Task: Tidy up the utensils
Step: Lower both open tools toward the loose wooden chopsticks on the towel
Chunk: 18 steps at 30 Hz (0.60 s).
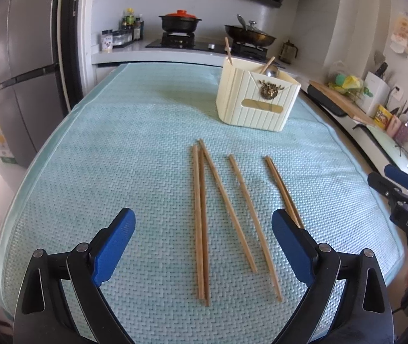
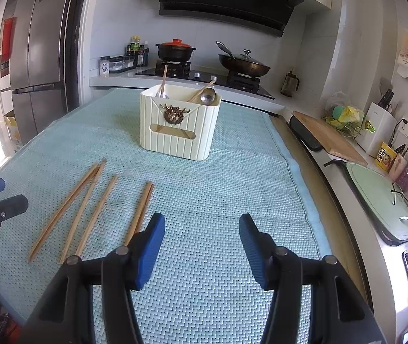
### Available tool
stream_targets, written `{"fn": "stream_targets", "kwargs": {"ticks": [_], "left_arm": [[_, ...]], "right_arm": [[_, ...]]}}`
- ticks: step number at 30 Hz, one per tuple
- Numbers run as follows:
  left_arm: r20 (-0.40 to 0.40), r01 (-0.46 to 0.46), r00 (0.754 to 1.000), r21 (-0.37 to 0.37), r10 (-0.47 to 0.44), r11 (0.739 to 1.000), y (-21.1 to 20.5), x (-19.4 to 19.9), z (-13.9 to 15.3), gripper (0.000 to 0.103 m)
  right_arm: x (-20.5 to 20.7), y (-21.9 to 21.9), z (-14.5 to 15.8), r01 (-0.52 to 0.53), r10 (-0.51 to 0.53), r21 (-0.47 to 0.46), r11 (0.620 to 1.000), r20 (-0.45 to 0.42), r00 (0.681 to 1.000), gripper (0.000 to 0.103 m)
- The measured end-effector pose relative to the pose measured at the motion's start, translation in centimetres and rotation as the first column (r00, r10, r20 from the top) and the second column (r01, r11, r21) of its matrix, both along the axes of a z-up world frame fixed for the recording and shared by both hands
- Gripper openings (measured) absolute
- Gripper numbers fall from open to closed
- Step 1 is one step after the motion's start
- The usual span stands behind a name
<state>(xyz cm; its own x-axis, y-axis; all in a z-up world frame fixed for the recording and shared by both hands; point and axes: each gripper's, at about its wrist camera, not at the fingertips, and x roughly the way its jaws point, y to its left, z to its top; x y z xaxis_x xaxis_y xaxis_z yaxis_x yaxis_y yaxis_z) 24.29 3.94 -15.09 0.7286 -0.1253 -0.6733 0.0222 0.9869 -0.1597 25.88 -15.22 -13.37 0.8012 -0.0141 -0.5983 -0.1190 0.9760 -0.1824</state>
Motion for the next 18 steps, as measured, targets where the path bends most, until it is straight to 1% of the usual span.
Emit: {"fn": "stream_targets", "kwargs": {"ticks": [4,9,11,16,18], "left_arm": [[0.016,-0.019,1.000,-0.009,0.019,1.000,0.4,-0.1,0.0,0.098],[0.020,-0.014,1.000,-0.014,0.015,1.000,0.8,0.0,-0.2,0.100],[0.008,-0.008,1.000,0.003,0.008,1.000,0.7,0.2,-0.5,0.100],[-0.018,0.003,1.000,0.067,-0.002,0.998,0.5,0.3,-1.4,0.101],[-0.017,0.000,1.000,0.070,0.001,0.998,0.7,0.1,-1.6,0.102]], "right_arm": [[0.0,0.4,-0.2,0.002,-0.002,-0.007,1.000,-0.004,1.000,0.055],[0.1,0.7,-0.4,-0.001,0.001,-0.015,1.000,-0.008,1.000,0.055],[0.1,0.8,-0.6,-0.006,0.006,-0.010,1.000,-0.009,1.000,0.055],[-0.4,0.3,-1.5,-0.020,0.020,0.041,0.999,0.011,1.000,0.055],[-0.5,0.0,-2.3,-0.016,0.016,0.062,0.998,0.002,1.000,0.055]]}}
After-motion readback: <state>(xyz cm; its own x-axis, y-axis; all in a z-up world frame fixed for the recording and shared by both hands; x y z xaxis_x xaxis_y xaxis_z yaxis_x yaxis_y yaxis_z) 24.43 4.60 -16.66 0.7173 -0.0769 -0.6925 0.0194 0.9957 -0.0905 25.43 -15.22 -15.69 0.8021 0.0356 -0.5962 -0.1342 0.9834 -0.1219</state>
